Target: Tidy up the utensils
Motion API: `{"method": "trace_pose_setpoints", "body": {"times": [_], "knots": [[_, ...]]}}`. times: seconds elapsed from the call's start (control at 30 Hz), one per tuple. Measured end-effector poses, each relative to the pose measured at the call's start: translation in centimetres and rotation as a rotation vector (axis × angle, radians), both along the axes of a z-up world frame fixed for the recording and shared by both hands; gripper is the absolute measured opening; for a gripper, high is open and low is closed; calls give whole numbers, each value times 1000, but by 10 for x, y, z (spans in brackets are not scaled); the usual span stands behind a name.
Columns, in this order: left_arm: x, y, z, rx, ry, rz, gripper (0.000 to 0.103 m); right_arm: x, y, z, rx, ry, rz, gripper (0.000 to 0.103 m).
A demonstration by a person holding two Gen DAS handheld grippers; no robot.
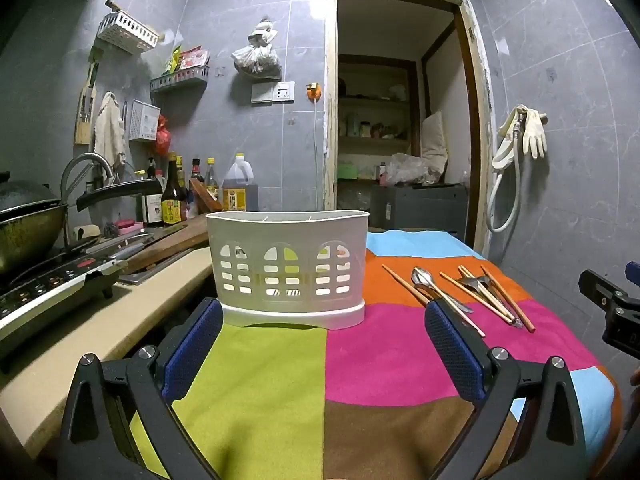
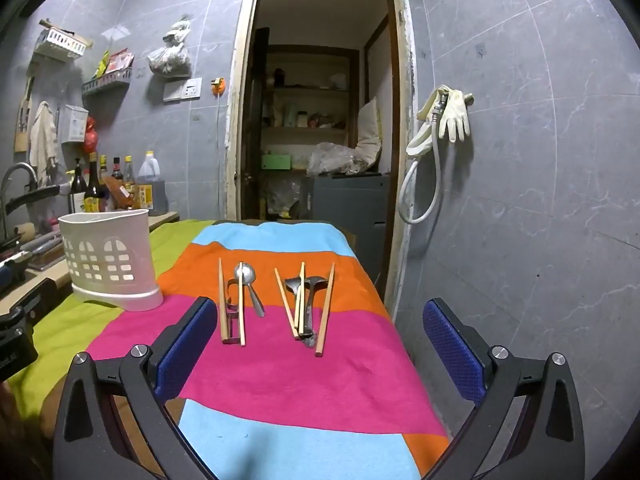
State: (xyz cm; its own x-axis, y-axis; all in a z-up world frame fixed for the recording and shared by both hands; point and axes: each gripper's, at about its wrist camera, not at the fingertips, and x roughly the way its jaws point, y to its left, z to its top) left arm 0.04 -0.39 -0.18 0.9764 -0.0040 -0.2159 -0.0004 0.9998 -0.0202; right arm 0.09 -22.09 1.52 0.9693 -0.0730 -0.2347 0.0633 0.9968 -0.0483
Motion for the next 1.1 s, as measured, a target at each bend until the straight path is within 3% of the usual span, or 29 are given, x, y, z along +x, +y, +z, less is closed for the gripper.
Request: {"method": "trace_pose_setpoints", "body": {"times": [1.1], "knots": [[1, 11, -5, -10, 14, 3, 99, 2, -1, -3, 0, 2, 0, 103]]}}
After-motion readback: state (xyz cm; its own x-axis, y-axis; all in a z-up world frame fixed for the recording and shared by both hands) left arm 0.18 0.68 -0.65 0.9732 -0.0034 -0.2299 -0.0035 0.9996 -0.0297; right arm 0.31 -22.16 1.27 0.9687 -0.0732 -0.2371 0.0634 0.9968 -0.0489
